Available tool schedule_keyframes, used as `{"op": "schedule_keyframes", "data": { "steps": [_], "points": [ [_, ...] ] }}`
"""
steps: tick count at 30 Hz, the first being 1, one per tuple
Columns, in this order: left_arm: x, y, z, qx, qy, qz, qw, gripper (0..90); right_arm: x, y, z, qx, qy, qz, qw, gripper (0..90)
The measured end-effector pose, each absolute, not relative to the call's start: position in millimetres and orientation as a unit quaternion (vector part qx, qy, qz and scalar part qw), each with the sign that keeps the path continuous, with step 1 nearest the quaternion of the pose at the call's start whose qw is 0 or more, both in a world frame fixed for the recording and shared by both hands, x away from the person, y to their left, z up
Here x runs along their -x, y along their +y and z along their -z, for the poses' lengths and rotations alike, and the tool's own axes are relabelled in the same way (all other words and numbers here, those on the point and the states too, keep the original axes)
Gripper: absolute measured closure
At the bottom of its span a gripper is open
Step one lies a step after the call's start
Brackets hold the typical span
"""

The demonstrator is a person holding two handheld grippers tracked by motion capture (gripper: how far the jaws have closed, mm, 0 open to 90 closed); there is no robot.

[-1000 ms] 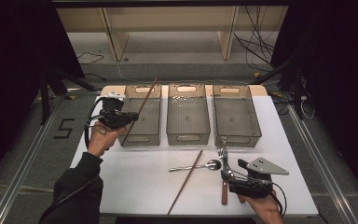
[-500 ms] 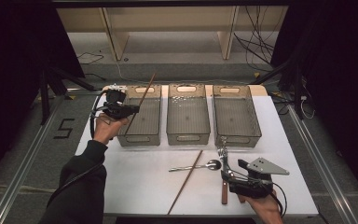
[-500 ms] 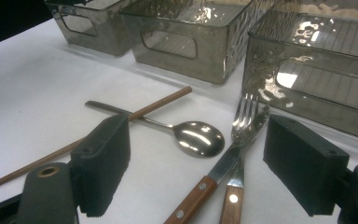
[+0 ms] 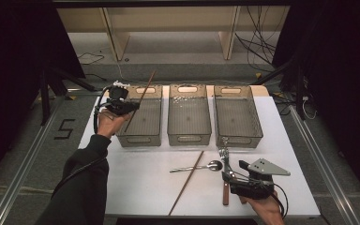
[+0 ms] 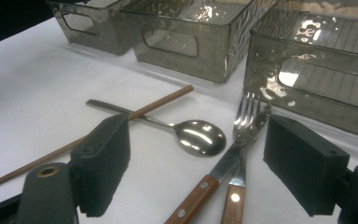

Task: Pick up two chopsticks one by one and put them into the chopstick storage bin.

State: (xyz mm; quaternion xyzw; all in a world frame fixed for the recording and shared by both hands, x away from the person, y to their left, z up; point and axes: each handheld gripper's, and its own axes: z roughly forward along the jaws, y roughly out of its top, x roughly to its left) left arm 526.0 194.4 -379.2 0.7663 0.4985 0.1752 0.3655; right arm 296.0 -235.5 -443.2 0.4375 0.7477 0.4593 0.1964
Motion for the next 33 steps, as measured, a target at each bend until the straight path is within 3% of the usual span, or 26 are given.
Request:
{"op": "schedule_keyframes", "data": {
  "steps": [24, 27, 33],
  "points": [
    [-533.3, 193.4, 406.3, -0.766, 0.535, -0.159, 0.319, 82.6, -296.2, -236.6, 442.9, -0.437, 0.746, -0.464, 0.193, 23.4],
    [-532.5, 192.0, 404.6, -0.76, 0.544, -0.156, 0.321, 68.7, -296.1, -236.8, 442.7, -0.436, 0.746, -0.464, 0.193, 23.2],
    [-524.4, 189.8, 394.0, -0.756, 0.546, -0.151, 0.327, 51.4, -295.9, -237.5, 442.3, -0.436, 0.745, -0.466, 0.193, 23.2]
  ]
}}
